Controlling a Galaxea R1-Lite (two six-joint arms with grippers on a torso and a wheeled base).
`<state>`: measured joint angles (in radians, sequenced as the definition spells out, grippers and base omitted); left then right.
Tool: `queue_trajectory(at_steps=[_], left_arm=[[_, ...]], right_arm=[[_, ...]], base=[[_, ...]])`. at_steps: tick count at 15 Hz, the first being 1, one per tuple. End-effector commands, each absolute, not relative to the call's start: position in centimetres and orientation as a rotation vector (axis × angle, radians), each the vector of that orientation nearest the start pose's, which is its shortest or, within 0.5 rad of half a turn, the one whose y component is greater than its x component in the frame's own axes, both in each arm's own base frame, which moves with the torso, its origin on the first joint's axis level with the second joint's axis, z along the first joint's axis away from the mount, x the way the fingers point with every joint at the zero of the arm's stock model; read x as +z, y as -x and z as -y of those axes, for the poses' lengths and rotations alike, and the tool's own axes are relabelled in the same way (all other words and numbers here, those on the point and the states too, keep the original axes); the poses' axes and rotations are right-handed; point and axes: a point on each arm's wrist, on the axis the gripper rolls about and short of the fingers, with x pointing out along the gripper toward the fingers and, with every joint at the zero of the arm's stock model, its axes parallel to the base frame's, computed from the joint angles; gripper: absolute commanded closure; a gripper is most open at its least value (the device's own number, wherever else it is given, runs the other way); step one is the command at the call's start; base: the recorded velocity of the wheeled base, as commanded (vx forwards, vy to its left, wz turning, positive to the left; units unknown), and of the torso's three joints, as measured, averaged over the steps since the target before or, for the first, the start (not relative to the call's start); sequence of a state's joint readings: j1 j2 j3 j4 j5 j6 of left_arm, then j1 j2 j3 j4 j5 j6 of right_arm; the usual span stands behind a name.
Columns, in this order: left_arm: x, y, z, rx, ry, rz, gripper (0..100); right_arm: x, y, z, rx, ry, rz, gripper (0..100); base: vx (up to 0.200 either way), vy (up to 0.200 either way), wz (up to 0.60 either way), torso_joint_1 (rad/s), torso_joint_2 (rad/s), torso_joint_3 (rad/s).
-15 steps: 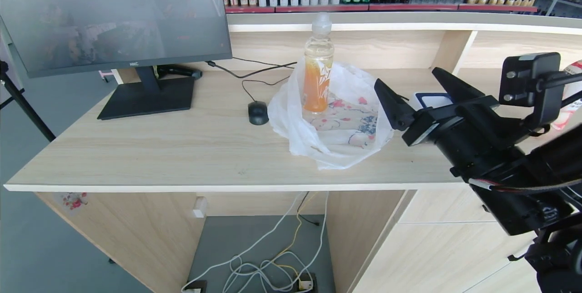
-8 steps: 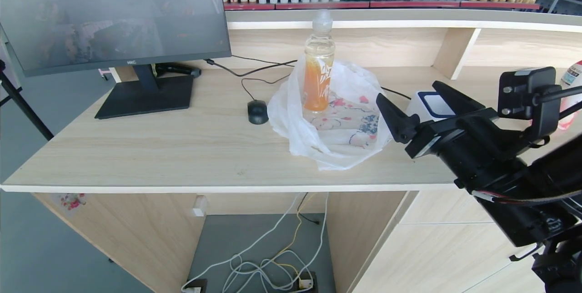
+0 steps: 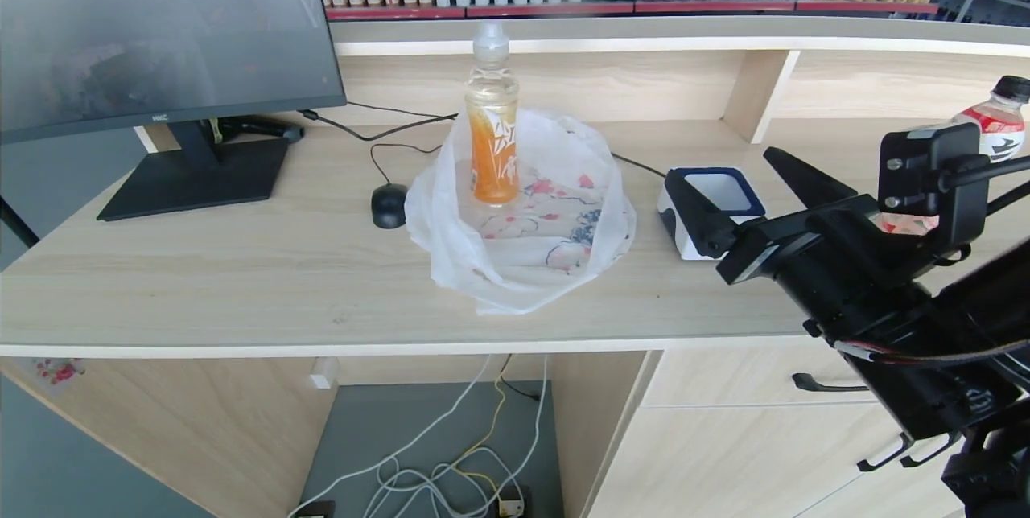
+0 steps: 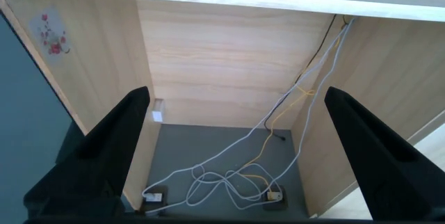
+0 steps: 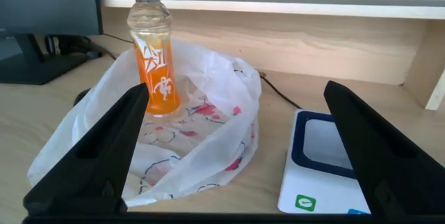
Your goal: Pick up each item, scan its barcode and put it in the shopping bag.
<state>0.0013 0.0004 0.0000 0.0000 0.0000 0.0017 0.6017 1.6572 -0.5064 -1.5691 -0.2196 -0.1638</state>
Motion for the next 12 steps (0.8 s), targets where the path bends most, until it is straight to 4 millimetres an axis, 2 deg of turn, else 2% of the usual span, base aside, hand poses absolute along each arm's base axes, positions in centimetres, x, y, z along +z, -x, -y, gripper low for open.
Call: queue_trajectory(at_steps=[1, 5, 12], left_arm=[[7.5, 2.3, 0.0, 0.003, -0.002, 0.000, 0], [7.5, 2.3, 0.0, 0.002, -0.002, 0.000, 0], [7.5, 2.3, 0.0, 0.003, -0.002, 0.000, 0]], right_arm=[[21.1, -21.7, -14.3, 0.345, -0.007, 0.413, 0], [21.0, -21.5, -14.2, 0.345, -0.006, 0.411, 0], [20.5, -20.1, -13.2, 0.348, 0.007, 0.385, 0]], base=[[0.000, -0.200, 0.00, 0.002, 0.00, -0.002], [0.000, -0.200, 0.00, 0.000, 0.01, 0.002], [0.000, -0.200, 0.00, 0.002, 0.00, 0.002]])
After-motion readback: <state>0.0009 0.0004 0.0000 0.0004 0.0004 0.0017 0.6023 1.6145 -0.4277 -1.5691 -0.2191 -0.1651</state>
